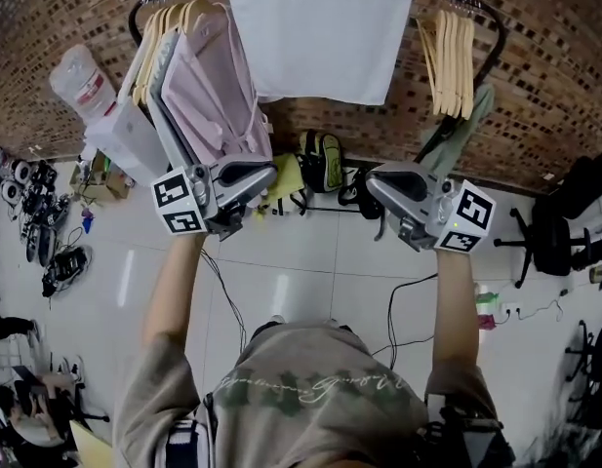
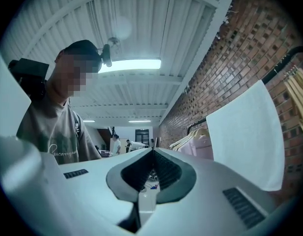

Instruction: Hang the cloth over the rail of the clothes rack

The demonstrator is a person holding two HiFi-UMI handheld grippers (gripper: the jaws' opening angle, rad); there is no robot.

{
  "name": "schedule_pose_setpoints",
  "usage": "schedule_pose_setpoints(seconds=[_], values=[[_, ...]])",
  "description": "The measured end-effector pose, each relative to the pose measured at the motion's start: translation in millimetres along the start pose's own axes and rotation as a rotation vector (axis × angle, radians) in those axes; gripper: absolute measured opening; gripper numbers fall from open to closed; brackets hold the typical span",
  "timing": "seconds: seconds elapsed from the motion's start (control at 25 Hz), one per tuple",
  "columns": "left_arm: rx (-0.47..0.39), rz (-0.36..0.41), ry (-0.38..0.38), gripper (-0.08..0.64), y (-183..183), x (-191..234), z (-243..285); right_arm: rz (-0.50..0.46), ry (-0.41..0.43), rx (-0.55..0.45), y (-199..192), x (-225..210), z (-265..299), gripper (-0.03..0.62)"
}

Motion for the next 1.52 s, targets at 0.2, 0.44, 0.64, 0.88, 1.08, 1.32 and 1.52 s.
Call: schedule_pose_setpoints(seconds=[0.2,0.44,0.64,0.88,1.08,1.32,1.52], values=[[0.076,0.035,-0.046,0.006,-2.4,-23.4,8.1,-0.030,0.012,-0.023,-3.2,17.3,16.7,0.012],[0.206,0.086,-0.145,0.006,-23.9,-40.9,14.0,-0.012,0.026,-0.035,-12.8,26.9,30.3,0.011],[0.201,0.053,-0.144,0.006,-24.6,-40.9,9.2,0.008,0.035,-0.023,-20.0,28.6,40.3,0.011],[0.180,0.057,-0.100,0.006,-18.0,-41.4,-7.5,0.022,0.050,0.019,-36.9,38.9,56.0,0.011],[0.200,0.094,-0.119,0.006,-18.4,-49.7,-10.0,0.017,0.060,0.044,-42.1,46.3,65.7,0.011],[0.189,0.062,-0.099,0.006,-17.8,-49.5,-17.2,0.009,0.049,0.055,-43.9,48.9,64.2,0.011],[0.176,0.078,-0.078,0.006,-19.5,-45.3,-20.8,-0.004,0.034,0.089,-51.3,50.2,59.0,0.011]])
Point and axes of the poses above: the fingertips, and each gripper's own axes: z forward along the fingers, x to its left, y out of its top, the point moved 1 cm from there along -z, backward along the fingers, and after that the axes turned 8 degrees about -x, right-handed, at the moved point
